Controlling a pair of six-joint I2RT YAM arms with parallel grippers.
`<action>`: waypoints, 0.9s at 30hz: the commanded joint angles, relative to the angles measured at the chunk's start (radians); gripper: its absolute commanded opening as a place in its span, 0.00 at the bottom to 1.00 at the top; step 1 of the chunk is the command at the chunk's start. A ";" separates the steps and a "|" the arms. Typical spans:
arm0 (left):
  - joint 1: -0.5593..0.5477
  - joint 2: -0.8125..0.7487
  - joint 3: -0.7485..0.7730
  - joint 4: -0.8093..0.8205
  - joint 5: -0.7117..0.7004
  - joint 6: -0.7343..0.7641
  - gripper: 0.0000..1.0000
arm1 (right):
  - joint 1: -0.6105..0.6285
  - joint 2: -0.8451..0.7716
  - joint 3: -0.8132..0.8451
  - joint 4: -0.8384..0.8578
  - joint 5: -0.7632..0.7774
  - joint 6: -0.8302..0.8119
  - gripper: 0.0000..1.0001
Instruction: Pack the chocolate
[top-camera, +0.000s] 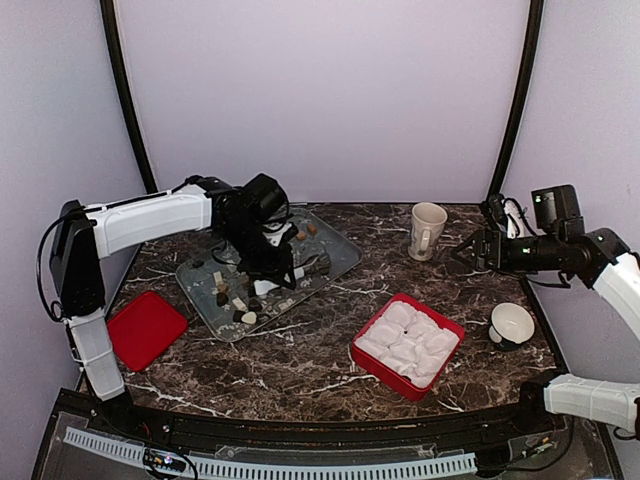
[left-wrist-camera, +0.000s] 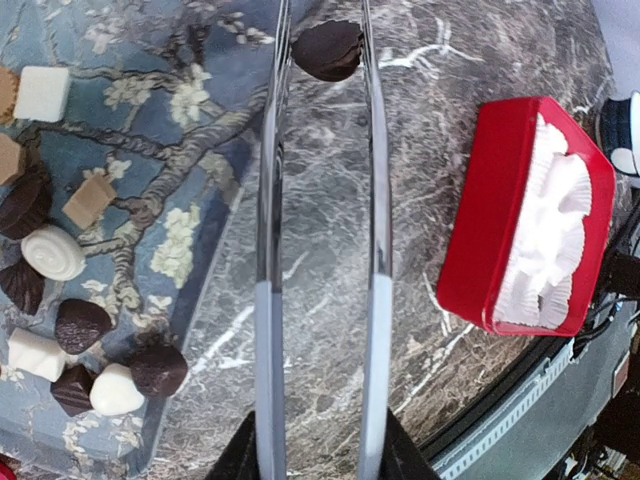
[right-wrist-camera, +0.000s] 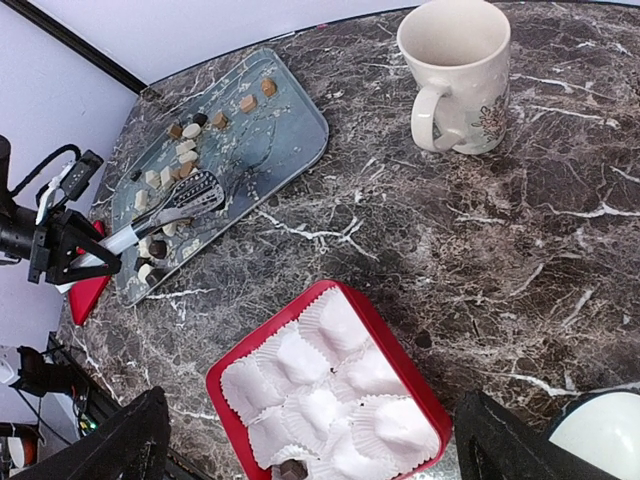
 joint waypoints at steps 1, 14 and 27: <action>-0.066 -0.092 0.035 0.031 0.067 0.085 0.23 | -0.005 -0.009 -0.010 0.055 0.002 0.018 1.00; -0.307 -0.108 0.065 0.079 0.140 0.251 0.22 | -0.005 0.006 -0.019 0.082 -0.025 0.039 1.00; -0.452 0.128 0.218 -0.003 0.113 0.376 0.22 | -0.005 0.008 -0.014 0.067 -0.031 0.050 1.00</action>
